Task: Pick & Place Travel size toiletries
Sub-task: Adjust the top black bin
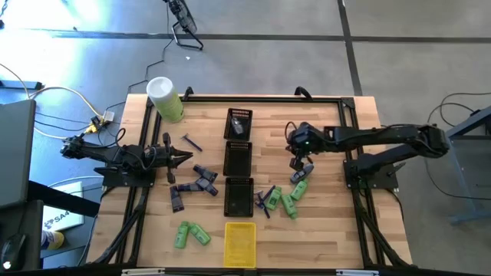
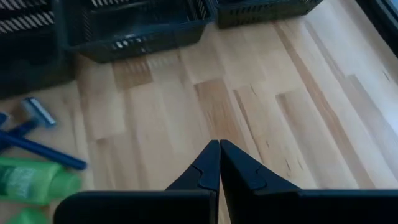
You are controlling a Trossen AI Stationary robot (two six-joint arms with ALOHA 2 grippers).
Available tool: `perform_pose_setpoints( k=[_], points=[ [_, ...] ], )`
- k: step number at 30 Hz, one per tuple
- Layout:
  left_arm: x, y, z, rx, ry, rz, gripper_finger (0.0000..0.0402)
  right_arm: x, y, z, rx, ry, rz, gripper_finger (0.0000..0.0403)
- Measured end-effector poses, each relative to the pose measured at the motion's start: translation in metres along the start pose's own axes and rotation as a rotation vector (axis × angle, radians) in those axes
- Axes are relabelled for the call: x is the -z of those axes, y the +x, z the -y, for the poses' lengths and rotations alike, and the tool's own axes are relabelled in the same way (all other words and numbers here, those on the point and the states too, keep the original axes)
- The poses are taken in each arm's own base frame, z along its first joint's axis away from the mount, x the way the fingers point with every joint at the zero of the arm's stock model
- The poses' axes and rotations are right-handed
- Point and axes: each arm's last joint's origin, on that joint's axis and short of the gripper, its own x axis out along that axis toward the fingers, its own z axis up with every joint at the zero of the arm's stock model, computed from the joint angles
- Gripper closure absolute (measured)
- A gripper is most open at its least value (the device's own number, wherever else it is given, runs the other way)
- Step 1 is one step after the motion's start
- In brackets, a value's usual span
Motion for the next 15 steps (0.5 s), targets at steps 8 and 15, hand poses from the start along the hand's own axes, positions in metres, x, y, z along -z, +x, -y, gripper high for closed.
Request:
perform_pose_setpoints(
  k=[8,15],
  points=[
    [-0.001,0.000,0.000,-0.005,-0.027,0.011,0.0378,-0.008,-0.009,-0.001,-0.035,0.007,0.092,0.0399],
    [-0.007,0.000,-0.001,-0.012,-0.147,0.072,0.0378,-0.015,-0.010,-0.002,-0.046,0.019,0.171,0.0399]
  ],
)
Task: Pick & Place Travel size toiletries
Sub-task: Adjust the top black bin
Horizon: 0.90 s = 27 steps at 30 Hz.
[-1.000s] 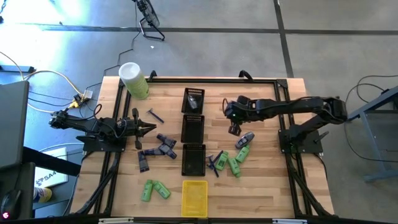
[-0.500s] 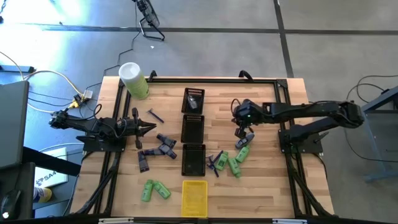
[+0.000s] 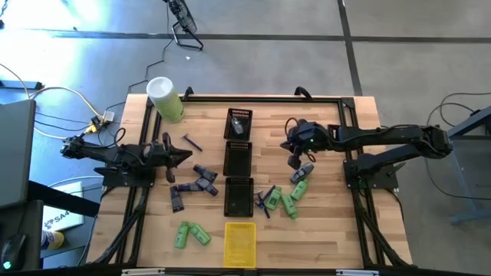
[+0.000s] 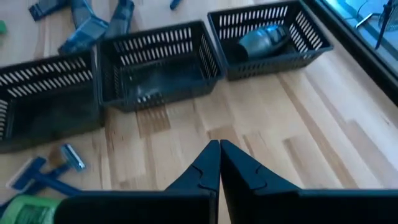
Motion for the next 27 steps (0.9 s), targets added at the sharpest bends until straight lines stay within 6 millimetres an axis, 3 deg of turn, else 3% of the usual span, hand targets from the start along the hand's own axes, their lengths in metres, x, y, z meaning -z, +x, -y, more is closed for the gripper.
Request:
perform_pose_setpoints(
  k=[16,27],
  points=[
    [0.002,0.009,0.005,-0.018,-0.051,-0.039,0.0378,-0.007,0.000,-0.001,-0.003,-0.001,0.075,0.0399],
    [0.013,0.028,0.009,-0.210,-0.103,-0.104,0.0378,-0.007,0.000,0.001,0.048,-0.019,0.080,0.0400]
  ],
)
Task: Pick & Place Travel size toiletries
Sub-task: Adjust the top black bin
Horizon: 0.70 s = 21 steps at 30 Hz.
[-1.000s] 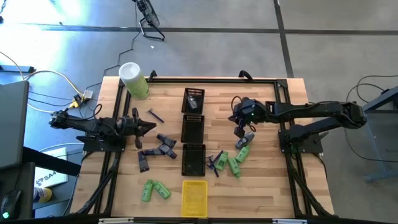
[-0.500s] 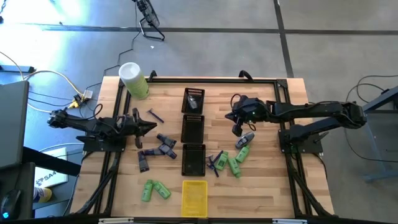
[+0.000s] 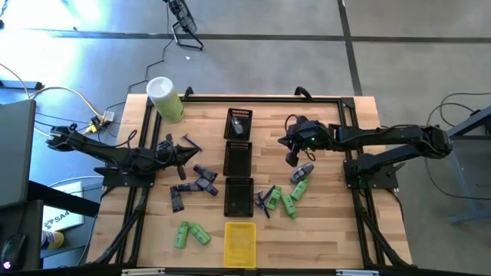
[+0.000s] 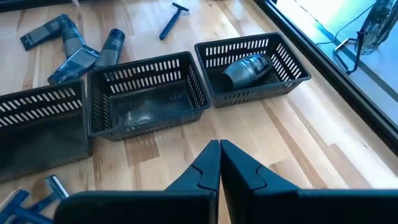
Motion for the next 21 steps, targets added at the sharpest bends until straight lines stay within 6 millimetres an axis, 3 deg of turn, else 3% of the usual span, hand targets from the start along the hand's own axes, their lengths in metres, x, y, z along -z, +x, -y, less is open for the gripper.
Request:
perform_pose_setpoints(
  k=[21],
  points=[
    [0.011,0.028,0.019,-0.079,-0.019,-0.005,0.0378,-0.009,0.000,-0.001,-0.007,-0.045,0.095,0.0399]
  ],
)
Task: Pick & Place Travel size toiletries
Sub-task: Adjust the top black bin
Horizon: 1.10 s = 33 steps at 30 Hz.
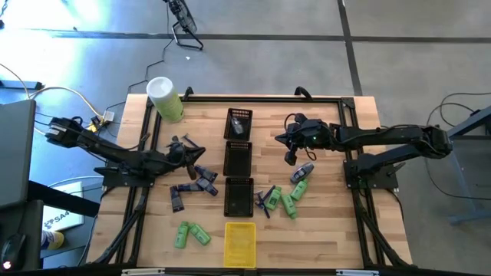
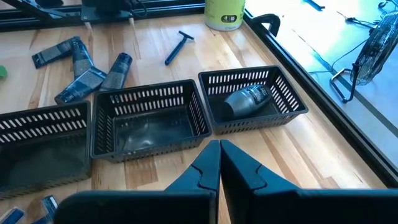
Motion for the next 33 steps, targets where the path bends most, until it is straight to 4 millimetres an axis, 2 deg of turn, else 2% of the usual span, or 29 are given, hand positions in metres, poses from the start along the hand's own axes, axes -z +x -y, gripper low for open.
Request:
perform_pose_setpoints(
  k=[4,8,15,21,33],
  points=[
    [0.001,0.010,0.005,-0.008,0.024,-0.037,0.0378,0.000,0.000,0.000,0.000,0.000,0.000,0.0400],
    [0.001,0.029,-0.001,-0.026,-0.013,-0.085,0.0378,0.000,0.000,0.000,0.000,0.000,0.000,0.0400],
    [0.002,0.055,-0.030,-0.052,-0.108,-0.180,0.0378,0.000,0.000,0.000,0.000,0.000,0.000,0.0400],
    [-0.008,0.073,-0.056,-0.072,-0.167,-0.205,0.0378,0.000,0.000,0.000,0.000,-0.011,0.000,0.0399],
    [-0.018,0.112,-0.085,-0.050,-0.243,-0.292,0.0378,0.005,0.010,-0.001,0.001,-0.025,-0.038,0.0399]
  ],
)
